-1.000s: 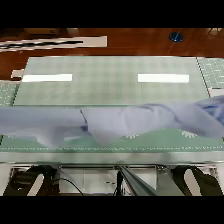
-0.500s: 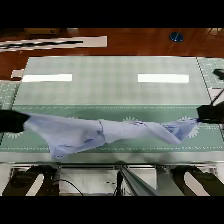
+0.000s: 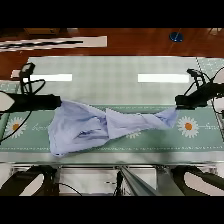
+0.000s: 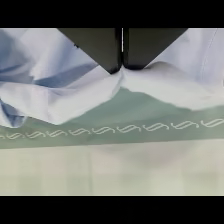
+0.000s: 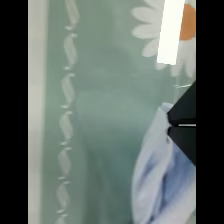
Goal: Fold the shirts.
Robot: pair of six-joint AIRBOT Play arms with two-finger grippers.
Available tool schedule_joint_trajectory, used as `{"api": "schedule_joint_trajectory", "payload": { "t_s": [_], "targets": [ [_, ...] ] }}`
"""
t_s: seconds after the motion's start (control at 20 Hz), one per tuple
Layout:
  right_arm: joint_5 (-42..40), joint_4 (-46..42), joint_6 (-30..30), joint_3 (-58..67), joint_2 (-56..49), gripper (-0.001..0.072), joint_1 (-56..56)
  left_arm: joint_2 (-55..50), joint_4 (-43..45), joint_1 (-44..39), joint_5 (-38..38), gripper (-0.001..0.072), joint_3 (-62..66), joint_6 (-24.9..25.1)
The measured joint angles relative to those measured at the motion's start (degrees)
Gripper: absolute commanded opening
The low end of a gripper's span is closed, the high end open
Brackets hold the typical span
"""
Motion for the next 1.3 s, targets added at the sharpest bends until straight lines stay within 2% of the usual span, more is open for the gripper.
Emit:
{"api": "schedule_joint_trajectory", "payload": {
  "t_s": [0.25, 0.4, 0.95, 1.0, 1.15, 1.2, 1.25, 1.3],
  "targets": [
    [-16.3, 1.5, 4.3, -0.1, -1.4, 0.0021, 0.0, -9.0, -2.6, -0.2, 4.9, 0.0024, -0.4, 0.3],
    [-21.1, 2.0, 6.4, 0.0, -3.2, 0.0021, 0.0, -11.7, -4.4, -1.0, 8.2, 0.0024, -0.5, 0.3],
    [-18.6, 0.9, 8.0, 0.0, -9.4, 0.0023, 0.0, -15.9, -5.9, -6.3, 11.2, 0.0025, -0.6, 2.3],
    [-18.1, 0.6, 8.0, 0.0, -9.4, 0.0055, 0.0, -16.0, -5.9, -6.4, 11.3, 0.0024, -0.6, 2.6],
    [-15.9, 0.1, 6.2, 0.0, -9.0, 0.0373, 0.0, -16.1, -5.9, -6.7, 11.3, 0.0025, -0.6, 3.0],
    [-14.6, 0.9, 4.0, 0.1, -8.3, 0.0507, 0.0, -16.1, -5.9, -6.7, 11.2, 0.0024, -0.6, 3.1],
    [-12.6, 2.1, 1.4, 0.3, -7.2, 0.0583, 0.0, -16.1, -5.9, -6.8, 11.1, 0.0024, -0.6, 3.1],
    [-10.2, 3.5, -0.8, 0.6, -5.7, 0.0591, 0.0, -16.1, -5.9, -6.8, 11.0, 0.0024, -0.6, 3.1]
  ]
}}
